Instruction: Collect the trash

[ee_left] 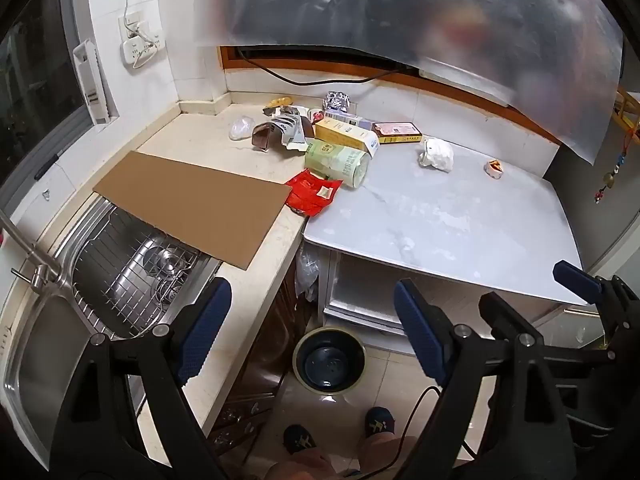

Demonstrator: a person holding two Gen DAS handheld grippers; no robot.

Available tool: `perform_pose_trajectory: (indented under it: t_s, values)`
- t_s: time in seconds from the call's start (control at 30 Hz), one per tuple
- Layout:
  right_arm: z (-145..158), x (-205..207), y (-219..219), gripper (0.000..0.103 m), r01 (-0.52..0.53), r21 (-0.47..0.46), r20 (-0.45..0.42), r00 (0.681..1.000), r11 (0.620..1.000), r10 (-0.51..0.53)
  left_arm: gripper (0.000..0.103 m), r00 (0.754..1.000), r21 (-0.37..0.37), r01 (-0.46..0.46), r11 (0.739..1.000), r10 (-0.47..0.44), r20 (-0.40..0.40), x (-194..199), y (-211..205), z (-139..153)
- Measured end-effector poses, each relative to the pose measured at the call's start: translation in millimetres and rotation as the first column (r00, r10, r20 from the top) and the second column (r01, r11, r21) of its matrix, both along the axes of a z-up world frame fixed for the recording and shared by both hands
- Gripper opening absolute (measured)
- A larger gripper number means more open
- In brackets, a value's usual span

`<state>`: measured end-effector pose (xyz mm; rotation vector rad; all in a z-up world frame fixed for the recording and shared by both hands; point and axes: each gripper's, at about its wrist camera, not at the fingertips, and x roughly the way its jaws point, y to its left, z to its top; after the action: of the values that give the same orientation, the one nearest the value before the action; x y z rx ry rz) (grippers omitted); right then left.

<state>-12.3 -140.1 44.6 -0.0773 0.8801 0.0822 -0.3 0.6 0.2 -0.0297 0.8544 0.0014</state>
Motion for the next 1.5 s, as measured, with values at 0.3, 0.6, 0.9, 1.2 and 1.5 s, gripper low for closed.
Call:
perform_pose_trajectory:
  t_s: [0.3, 0.6, 0.9, 1.2, 1.5]
  values:
    - [-2, -1, 1, 0.096, 0.000, -0.008, -0.012, 1.000, 1.000, 0.000, 0.082, 1.000, 0.007, -0.001, 1.000, 0.002, -0.014, -1, 7, -4]
    - [-2, -7, 0, 0.096, 0.028, 0.013, -0.008, 1.000, 1.000, -0.027, 0.081, 1.000, 0.026, -0.010, 1.000, 0.011, -0.026, -6, 8, -10]
    - [-3, -11, -2, 0.096, 0.035, 0.024, -0.013, 0.999, 0.999, -0.034, 0.082, 0.999, 0.035, -0.001, 0.999, 0.002, -0.033, -11, 7, -11]
    - [-6, -18, -1, 0.096, 0.048, 0.029, -0.034, 0.998, 0.998, -0.047, 0.081, 0.999, 0.041, 0.005, 0.999, -0.003, -0.044, -14, 7, -11]
    - [-7, -15, 0, 0.096, 0.054, 0.030, -0.053, 0.997, 0.998, -0.053, 0.081, 0.999, 0.042, 0.007, 0.999, -0.005, -0.049, -14, 8, -13]
